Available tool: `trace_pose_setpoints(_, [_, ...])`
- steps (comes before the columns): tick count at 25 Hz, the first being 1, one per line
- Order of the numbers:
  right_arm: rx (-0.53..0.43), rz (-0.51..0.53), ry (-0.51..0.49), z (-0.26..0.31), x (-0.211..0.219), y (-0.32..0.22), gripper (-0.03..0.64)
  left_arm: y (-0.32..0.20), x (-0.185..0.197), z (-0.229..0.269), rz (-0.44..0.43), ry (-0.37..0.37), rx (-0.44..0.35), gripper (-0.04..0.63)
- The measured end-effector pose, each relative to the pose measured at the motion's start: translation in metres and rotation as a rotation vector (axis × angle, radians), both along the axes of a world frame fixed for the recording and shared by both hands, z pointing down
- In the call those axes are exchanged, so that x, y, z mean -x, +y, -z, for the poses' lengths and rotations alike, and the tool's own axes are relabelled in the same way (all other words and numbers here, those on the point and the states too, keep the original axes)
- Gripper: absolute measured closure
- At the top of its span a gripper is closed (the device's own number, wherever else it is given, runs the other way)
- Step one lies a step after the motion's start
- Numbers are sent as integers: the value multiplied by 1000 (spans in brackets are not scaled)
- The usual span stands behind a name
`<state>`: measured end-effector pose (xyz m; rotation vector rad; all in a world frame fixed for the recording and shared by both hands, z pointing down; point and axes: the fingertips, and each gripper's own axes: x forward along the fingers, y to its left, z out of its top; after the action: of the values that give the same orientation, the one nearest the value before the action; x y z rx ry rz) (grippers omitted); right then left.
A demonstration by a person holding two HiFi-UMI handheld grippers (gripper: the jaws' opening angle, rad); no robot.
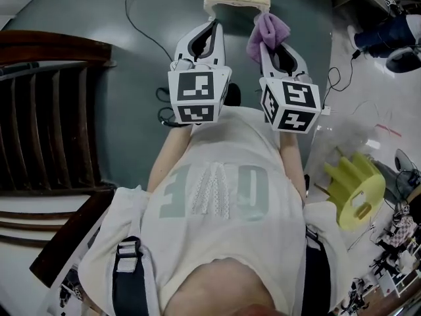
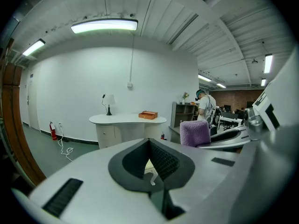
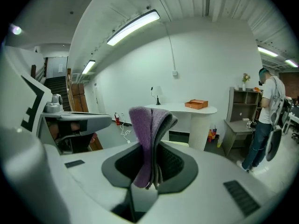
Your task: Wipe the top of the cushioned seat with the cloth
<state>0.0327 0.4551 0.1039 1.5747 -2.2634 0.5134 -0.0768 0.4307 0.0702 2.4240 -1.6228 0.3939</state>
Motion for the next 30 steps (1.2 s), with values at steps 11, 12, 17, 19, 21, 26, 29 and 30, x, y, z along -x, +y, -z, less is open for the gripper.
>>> trace_pose_setpoints(11, [28, -26, -21, -14, -13, -20, 529, -39, 4, 6, -15, -23, -37, 589])
trace_pose_setpoints(12, [30, -29, -20, -15, -14, -24, 529, -44, 4, 7, -16, -22, -42, 589])
trace_pose_setpoints(17, [21, -47, -7, -16, -15, -60, 529, -84, 7, 6, -26, -12, -58, 589])
trace_pose_setpoints(19, [20, -56, -5, -16, -18, -79, 529, -104, 5, 5, -31, -9, -56, 589])
trace_pose_setpoints(21, [26, -65, -5, -17, -19, -99, 529, -125, 2, 3, -40, -5, -50, 589])
trace_pose_setpoints(26, [51, -74, 8, -22, -17, -162, 529, -191, 1, -4, -56, 7, -27, 589])
trace_pose_setpoints(29, [62, -75, 20, -23, -13, -209, 529, -239, 3, -7, -63, 15, -17, 589])
trace_pose_setpoints(30, [65, -73, 24, -22, -11, -226, 529, -256, 5, -8, -64, 18, -14, 589])
